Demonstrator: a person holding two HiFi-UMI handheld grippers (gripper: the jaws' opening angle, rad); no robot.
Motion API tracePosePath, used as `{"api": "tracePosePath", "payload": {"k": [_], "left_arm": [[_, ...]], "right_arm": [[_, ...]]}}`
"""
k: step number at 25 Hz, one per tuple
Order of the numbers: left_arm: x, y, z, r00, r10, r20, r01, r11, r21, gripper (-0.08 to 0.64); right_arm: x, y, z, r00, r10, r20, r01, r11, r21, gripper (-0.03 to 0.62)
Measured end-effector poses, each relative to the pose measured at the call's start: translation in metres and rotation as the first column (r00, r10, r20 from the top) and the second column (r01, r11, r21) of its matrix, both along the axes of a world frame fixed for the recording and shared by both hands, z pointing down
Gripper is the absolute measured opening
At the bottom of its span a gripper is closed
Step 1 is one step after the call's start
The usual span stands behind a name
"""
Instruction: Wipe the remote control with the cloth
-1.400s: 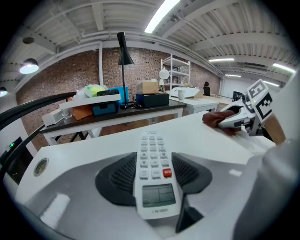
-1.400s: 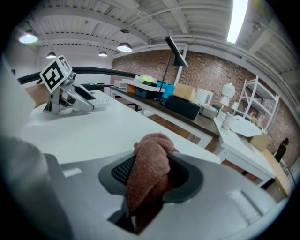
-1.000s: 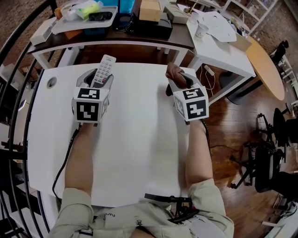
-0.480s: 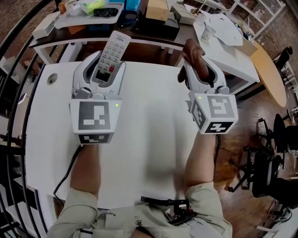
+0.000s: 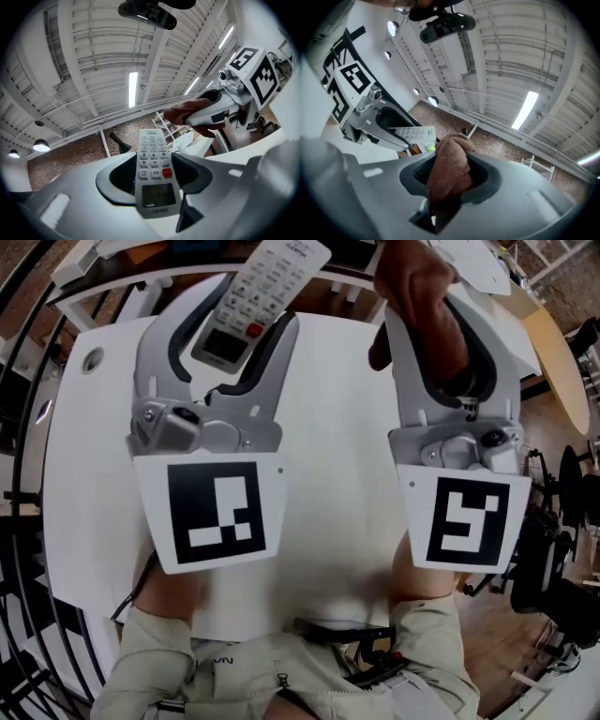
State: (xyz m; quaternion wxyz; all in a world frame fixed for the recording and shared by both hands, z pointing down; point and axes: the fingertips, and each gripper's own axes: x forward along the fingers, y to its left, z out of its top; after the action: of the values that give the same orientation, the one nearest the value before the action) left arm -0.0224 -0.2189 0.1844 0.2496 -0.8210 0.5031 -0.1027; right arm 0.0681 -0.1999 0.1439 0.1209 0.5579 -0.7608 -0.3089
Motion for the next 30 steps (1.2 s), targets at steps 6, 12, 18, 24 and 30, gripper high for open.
{"api": "tracePosePath", "payload": {"k": [6,12,18,24,30], "left_arm": [[0.007,0.004,0.004,0.998,0.051,0.034,-0.052,0.998,0.043,0.242],[0.014,0.004,0.008,0.995,0.093,0.037,-0.094,0.995,0.029,0.242],[0.027,0.009,0.018,0.983,0.176,-0.061,-0.178,0.984,-0.031,0.242],[0.020,0.007,0.026,0.984,0.139,-0.113,-0.144,0.989,-0.035,0.242],[0.011,-0.001,0.056,0.984,0.103,-0.143,-0.111,0.992,-0.052,0.242]], "right_arm": [[-0.023,0.006,0.005,0.993,0.003,-0.116,0.001,1.000,0.031,0.122],[-0.032,0.003,0.021,0.976,-0.006,-0.216,0.003,1.000,-0.016,0.122],[-0.036,0.011,0.043,0.963,-0.069,-0.259,0.054,0.997,-0.063,0.123],[-0.052,0.020,0.068,0.932,-0.178,-0.315,0.132,0.978,-0.161,0.123],[-0.066,0.026,0.089,0.889,-0.259,-0.378,0.178,0.955,-0.237,0.123]]}}
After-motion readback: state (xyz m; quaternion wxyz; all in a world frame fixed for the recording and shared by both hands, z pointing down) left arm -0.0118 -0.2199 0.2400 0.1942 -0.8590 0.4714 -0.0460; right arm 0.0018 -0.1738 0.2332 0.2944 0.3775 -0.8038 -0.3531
